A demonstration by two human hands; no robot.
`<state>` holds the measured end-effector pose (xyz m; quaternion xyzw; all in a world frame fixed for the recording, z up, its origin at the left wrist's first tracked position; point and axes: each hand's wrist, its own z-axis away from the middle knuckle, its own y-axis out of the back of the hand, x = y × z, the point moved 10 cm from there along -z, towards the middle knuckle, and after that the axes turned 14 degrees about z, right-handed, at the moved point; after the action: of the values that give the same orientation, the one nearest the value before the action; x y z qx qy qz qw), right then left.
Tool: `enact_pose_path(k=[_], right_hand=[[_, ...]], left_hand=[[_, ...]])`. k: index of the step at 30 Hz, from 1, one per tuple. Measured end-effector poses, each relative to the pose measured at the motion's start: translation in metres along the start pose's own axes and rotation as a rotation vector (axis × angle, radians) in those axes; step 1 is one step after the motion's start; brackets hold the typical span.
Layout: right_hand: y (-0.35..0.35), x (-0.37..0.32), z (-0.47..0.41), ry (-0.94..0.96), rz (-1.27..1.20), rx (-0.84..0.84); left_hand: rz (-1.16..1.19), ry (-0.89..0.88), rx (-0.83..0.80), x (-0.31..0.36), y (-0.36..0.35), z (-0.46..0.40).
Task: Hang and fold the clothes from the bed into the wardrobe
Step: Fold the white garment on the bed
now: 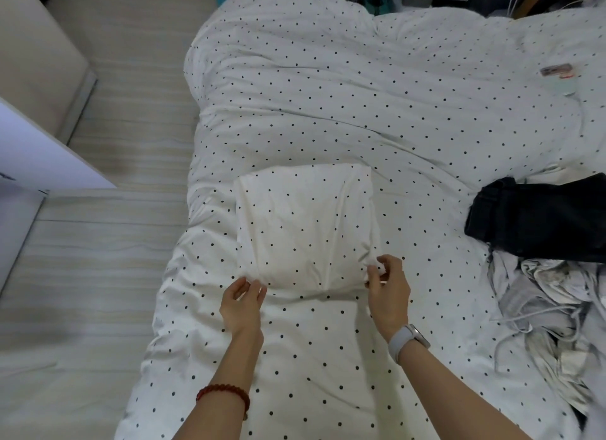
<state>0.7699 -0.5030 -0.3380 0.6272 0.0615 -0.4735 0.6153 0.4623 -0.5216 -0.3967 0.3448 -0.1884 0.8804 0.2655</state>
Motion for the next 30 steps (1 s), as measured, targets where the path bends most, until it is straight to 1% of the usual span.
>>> enact_pose_path(k=[3,5,8,11,14,17,19,21,23,25,26,27,28,29,30], right_hand=[[0.002,0.000,0.000,0.024,0.024,0.032],[0.004,-0.002,-0.001,0.047,0.061,0.058],[0.004,-0.007,-0.001,0.097,0.128,0.074],[0.007,-0.005,-0.003,0.103,0.220,0.072],[0.017,0.005,-0.014,0.089,0.273,0.064],[0.025,0.015,-0.027,0.048,0.250,0.058],[0.024,0.026,-0.031,-0.042,0.177,0.038],[0.019,0.037,-0.032,-0.133,0.146,-0.008],[0.017,0.044,-0.031,-0.175,0.190,-0.039],[0.024,0.039,-0.032,-0.153,0.307,0.031],[0.030,0.027,-0.032,-0.099,0.341,0.103],[0.033,0.005,-0.036,0.004,0.348,0.180],[0.029,-0.019,-0.032,0.145,0.362,0.213],[0.019,-0.047,-0.033,0.318,0.421,0.217],[0.000,-0.069,-0.030,0.482,0.523,0.175]], left_hand=[[-0.051,-0.015,0.008,0.002,-0.002,-0.005],[-0.184,-0.063,0.016,0.006,-0.003,-0.007],[-0.519,-0.268,-0.006,0.021,-0.011,-0.002],[-0.674,-0.419,-0.029,0.035,-0.016,0.003],[-0.792,-0.526,-0.130,0.046,-0.019,-0.005],[-0.869,-0.572,-0.258,0.054,-0.019,-0.014],[-0.872,-0.547,-0.269,0.059,-0.017,-0.020],[-0.845,-0.467,-0.276,0.055,-0.016,-0.024],[-0.868,-0.372,-0.319,0.046,-0.018,-0.030],[-0.875,-0.249,-0.333,0.038,-0.015,-0.040],[-0.805,-0.178,-0.325,0.037,-0.015,-0.046],[-0.715,-0.104,-0.310,0.037,-0.021,-0.049],[-0.657,-0.063,-0.299,0.038,-0.026,-0.049],[-0.637,-0.058,-0.305,0.039,-0.042,-0.051],[-0.641,-0.060,-0.326,0.039,-0.057,-0.050]])
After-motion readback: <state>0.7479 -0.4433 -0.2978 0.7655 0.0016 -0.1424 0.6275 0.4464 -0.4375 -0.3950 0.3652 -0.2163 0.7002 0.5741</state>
